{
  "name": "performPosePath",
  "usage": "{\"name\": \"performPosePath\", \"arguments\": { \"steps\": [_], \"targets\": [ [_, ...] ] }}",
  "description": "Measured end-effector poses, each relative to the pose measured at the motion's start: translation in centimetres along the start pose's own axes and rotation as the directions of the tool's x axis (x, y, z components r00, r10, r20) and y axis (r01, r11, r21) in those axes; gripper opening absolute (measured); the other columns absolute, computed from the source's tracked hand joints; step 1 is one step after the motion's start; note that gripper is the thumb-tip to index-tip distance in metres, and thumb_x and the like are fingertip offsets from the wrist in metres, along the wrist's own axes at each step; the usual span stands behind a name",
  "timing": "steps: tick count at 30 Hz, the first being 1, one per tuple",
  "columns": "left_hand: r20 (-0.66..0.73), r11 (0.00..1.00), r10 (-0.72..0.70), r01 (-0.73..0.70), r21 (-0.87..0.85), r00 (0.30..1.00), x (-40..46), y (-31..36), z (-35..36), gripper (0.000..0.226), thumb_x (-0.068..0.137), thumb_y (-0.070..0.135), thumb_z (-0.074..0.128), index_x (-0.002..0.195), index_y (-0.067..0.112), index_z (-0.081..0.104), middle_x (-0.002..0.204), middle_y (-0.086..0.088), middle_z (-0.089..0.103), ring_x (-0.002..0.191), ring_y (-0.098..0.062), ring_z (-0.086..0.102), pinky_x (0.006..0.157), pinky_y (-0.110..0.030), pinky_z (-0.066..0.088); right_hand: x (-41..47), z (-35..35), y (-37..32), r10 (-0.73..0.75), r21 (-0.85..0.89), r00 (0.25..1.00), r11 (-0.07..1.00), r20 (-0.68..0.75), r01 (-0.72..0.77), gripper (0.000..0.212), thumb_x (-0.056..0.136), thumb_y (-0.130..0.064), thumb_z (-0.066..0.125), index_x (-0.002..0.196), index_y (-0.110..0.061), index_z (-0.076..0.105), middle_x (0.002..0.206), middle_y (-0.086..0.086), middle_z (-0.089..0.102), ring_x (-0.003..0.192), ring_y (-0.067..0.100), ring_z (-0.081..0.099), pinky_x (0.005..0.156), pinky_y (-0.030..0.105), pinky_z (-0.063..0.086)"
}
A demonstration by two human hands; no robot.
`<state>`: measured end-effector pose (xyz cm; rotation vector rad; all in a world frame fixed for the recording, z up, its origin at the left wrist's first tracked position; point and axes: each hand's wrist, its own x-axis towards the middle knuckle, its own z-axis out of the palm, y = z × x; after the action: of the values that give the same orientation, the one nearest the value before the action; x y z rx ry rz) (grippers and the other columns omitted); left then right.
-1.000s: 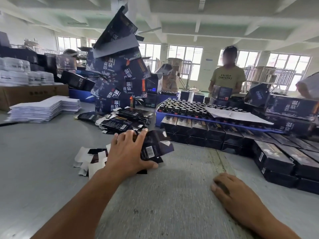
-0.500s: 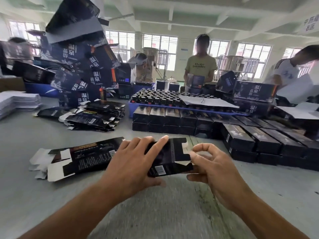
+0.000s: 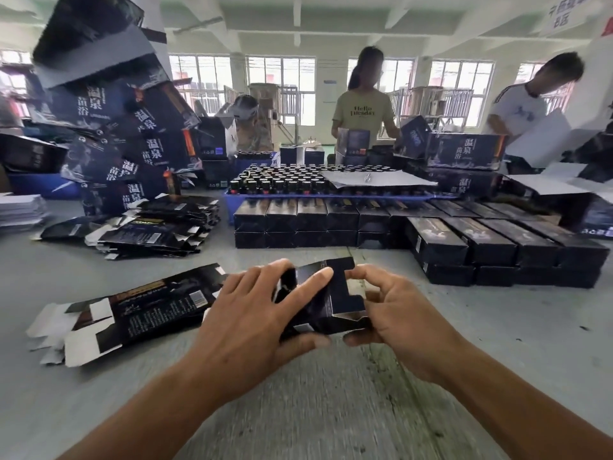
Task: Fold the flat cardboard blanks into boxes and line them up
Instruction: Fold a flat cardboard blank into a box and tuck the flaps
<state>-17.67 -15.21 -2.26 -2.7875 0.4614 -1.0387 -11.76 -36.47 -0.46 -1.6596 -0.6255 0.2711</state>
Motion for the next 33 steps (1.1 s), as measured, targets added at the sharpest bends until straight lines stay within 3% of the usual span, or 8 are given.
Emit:
{"name": "performPosePath", "arguments": {
  "steps": [4, 7, 13, 19, 23, 26, 30, 33],
  "targets": [
    [0.024, 0.998, 0.005, -0.003, -0.063, 1.0, -0.1, 0.0, -0.3, 0.068, 0.096, 0.07, 0.03, 0.156, 0.041, 0.019, 0.139, -0.013, 0.05, 0.119, -0.029, 0.055, 0.096, -0.046, 0.048, -0.2, 0.1, 0.1, -0.053, -0.061, 0.998, 0.997, 0.013, 0.054, 0.035, 0.097, -0.012, 0.064, 0.124, -0.033, 0.059, 0.101, 0.0, 0.077, 0.09, 0.02, 0.076, 0.07, 0.03, 0.061],
    [0.024, 0.994, -0.003, 0.006, -0.112, 1.0, 0.0, 0.0, -0.6, 0.066, 0.096, 0.065, 0.035, 0.156, 0.044, 0.019, 0.139, -0.012, 0.048, 0.117, -0.028, 0.055, 0.095, -0.046, 0.049, -0.1, 0.4, 0.2, -0.103, -0.129, 0.992, 0.987, -0.068, 0.093, 0.039, 0.099, -0.016, 0.062, 0.132, -0.033, 0.053, 0.099, -0.004, 0.077, 0.086, 0.018, 0.076, 0.067, 0.03, 0.061],
    [0.0, 0.989, -0.038, 0.037, -0.14, 0.999, 0.0, 0.2, -1.0, 0.061, 0.093, 0.061, 0.041, 0.15, 0.039, 0.035, 0.136, -0.011, 0.048, 0.113, -0.028, 0.056, 0.092, -0.046, 0.051, -0.3, 0.7, 0.0, -0.184, -0.167, 0.973, 0.973, -0.139, 0.16, 0.035, 0.1, -0.017, 0.06, 0.122, -0.043, 0.055, 0.094, -0.008, 0.077, 0.084, 0.012, 0.074, 0.06, 0.024, 0.057],
    [-0.032, 0.992, -0.011, 0.007, -0.123, 0.999, 0.0, 0.1, -1.1, 0.058, 0.09, 0.056, 0.055, 0.142, 0.034, 0.042, 0.14, -0.012, 0.047, 0.116, -0.031, 0.055, 0.093, -0.049, 0.05, -0.7, 1.5, -0.2, -0.269, -0.237, 0.942, 0.947, -0.203, 0.219, 0.046, 0.098, -0.017, 0.063, 0.127, -0.048, 0.047, 0.096, -0.012, 0.075, 0.079, 0.009, 0.072, 0.06, 0.022, 0.057],
    [-0.06, 0.994, -0.005, -0.002, -0.106, 0.998, 0.1, 0.2, -1.2, 0.053, 0.09, 0.055, 0.05, 0.138, 0.032, 0.043, 0.138, -0.012, 0.05, 0.116, -0.031, 0.055, 0.094, -0.049, 0.049, -1.0, 1.7, -0.1, -0.288, -0.277, 0.933, 0.934, -0.217, 0.224, 0.059, 0.098, -0.022, 0.063, 0.135, -0.058, 0.035, 0.101, -0.007, 0.074, 0.082, 0.006, 0.073, 0.065, 0.024, 0.059],
    [-0.082, 0.995, -0.008, 0.0, -0.095, 0.997, 0.1, 0.2, -1.2, 0.052, 0.089, 0.053, 0.053, 0.134, 0.03, 0.045, 0.137, -0.013, 0.051, 0.115, -0.032, 0.056, 0.093, -0.048, 0.048, -1.1, 1.7, -0.1, -0.329, -0.326, 0.925, 0.91, -0.189, 0.257, 0.046, 0.099, -0.021, 0.062, 0.125, -0.056, 0.046, 0.097, -0.009, 0.074, 0.08, 0.007, 0.073, 0.065, 0.027, 0.061],
    [-0.121, 0.995, -0.01, -0.003, -0.103, 0.993, 0.0, 0.1, -1.0, 0.053, 0.087, 0.051, 0.057, 0.133, 0.029, 0.046, 0.138, -0.012, 0.05, 0.117, -0.031, 0.055, 0.09, -0.046, 0.048, -1.1, 1.7, 0.0, -0.371, -0.408, 0.911, 0.871, -0.178, 0.275, 0.025, 0.098, -0.017, 0.062, 0.109, -0.039, 0.066, 0.086, -0.013, 0.073, 0.077, 0.006, 0.072, 0.066, 0.025, 0.06],
    [-0.116, 0.994, -0.016, 0.003, -0.108, 0.993, -0.1, 0.0, -0.7, 0.062, 0.081, 0.048, 0.065, 0.136, 0.029, 0.045, 0.14, -0.013, 0.05, 0.119, -0.033, 0.054, 0.091, -0.048, 0.049, -1.0, 1.6, 0.0, -0.368, -0.423, 0.912, 0.866, -0.18, 0.266, 0.023, 0.098, -0.014, 0.061, 0.11, -0.029, 0.073, 0.093, -0.016, 0.074, 0.083, 0.003, 0.071, 0.07, 0.022, 0.059]
  ]
}}
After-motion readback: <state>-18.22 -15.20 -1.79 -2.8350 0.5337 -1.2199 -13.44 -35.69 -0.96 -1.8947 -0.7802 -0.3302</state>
